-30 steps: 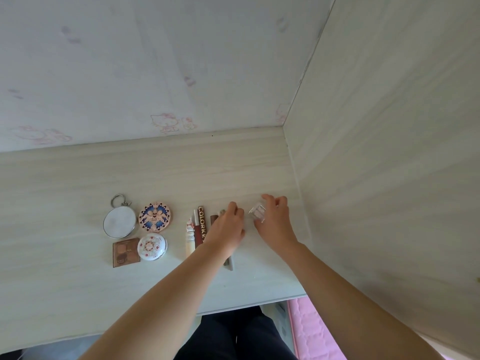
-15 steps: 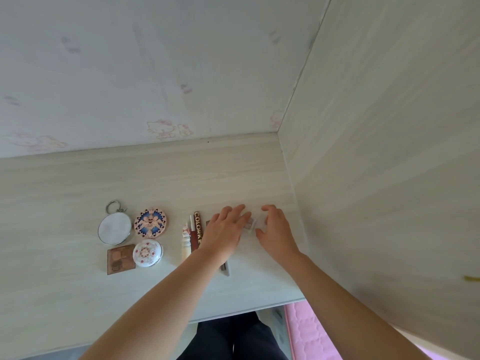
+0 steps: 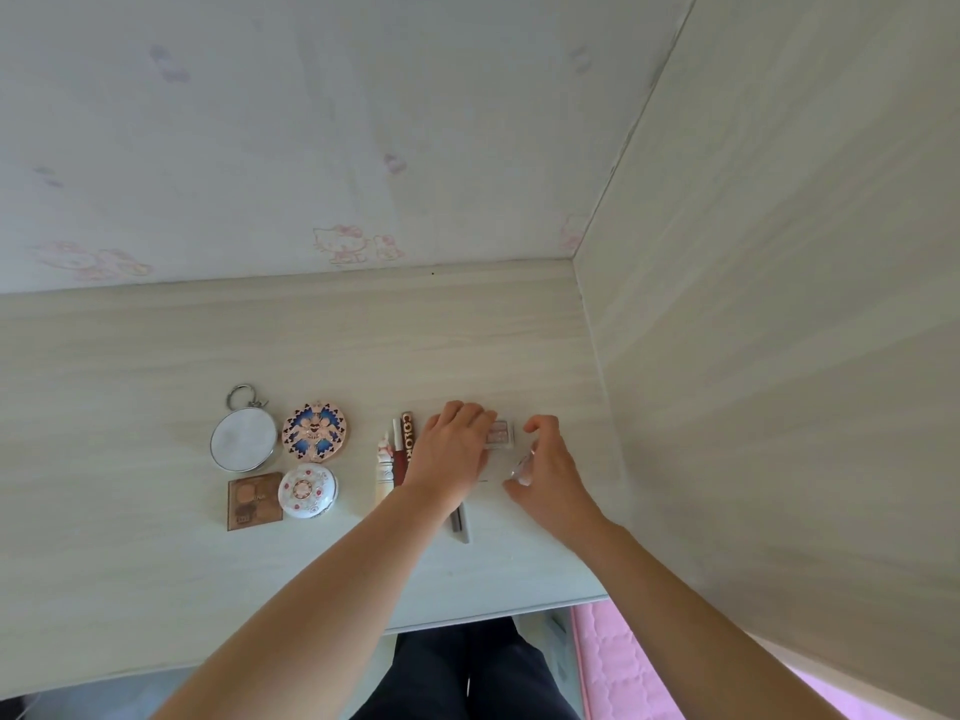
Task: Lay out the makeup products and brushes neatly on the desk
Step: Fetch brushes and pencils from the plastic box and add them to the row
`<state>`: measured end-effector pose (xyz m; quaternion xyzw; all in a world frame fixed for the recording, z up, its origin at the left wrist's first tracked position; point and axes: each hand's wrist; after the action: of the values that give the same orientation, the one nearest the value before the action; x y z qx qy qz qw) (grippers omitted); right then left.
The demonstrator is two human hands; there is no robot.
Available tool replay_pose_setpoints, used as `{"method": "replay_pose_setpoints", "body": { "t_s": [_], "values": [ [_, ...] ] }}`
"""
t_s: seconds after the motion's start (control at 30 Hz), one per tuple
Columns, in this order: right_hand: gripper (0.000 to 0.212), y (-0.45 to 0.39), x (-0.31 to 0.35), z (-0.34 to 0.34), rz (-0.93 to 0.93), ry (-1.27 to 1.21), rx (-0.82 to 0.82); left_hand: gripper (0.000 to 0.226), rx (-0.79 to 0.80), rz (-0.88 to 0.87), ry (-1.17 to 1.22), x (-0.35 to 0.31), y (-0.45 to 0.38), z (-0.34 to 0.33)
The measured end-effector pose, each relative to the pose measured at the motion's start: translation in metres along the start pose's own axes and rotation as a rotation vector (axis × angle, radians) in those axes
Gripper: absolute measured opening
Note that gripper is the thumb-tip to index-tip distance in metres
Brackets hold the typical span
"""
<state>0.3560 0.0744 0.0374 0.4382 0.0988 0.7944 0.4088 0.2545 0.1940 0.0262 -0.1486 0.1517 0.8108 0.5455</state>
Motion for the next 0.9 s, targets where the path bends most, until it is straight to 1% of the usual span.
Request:
{"method": "replay_pose_setpoints", "body": {
  "t_s": [0.13, 0.27, 0.33, 0.43, 0.53, 0.7, 0.8, 0.9],
  "values": [
    [0.062, 0.0, 0.003, -0.006, 0.024, 0.018, -0.017, 0.046, -0.041, 0.013, 0.017, 0.003, 0.005, -0.003],
    [0.047, 0.003, 0.001, -0.01, 0.033, 0.113, -0.034, 0.046, -0.051, 0.018, 0.035, 0.005, 0.006, -0.003],
    [0.043, 0.006, 0.0, -0.009, 0.071, 0.164, -0.047, 0.048, -0.044, 0.016, 0.051, 0.006, 0.005, -0.003],
    [0.046, 0.008, -0.004, -0.011, 0.19, 0.254, -0.061, 0.049, -0.037, 0.021, 0.065, 0.007, 0.005, -0.003],
    [0.048, 0.008, -0.006, -0.013, 0.233, 0.317, -0.06, 0.047, -0.048, 0.028, 0.08, 0.008, 0.006, -0.003],
    [0.051, 0.009, -0.005, -0.013, 0.325, 0.343, -0.035, 0.047, -0.03, 0.04, 0.099, 0.008, 0.003, -0.003],
    [0.054, 0.013, -0.004, -0.011, 0.326, 0.327, -0.009, 0.047, -0.023, 0.043, 0.104, 0.008, 0.004, -0.001],
    [0.056, 0.018, -0.005, -0.005, 0.289, 0.288, -0.004, 0.046, -0.012, 0.036, 0.094, 0.008, 0.005, 0.001]
  ]
}}
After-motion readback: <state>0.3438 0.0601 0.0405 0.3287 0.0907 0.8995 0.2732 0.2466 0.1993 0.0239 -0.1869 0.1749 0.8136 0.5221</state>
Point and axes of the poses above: each hand's wrist, its own y-axis away from the middle knuckle, its own z-axis out of the back of the hand, x = y × z, and after that the axes turned 10 degrees about -z, right-handed
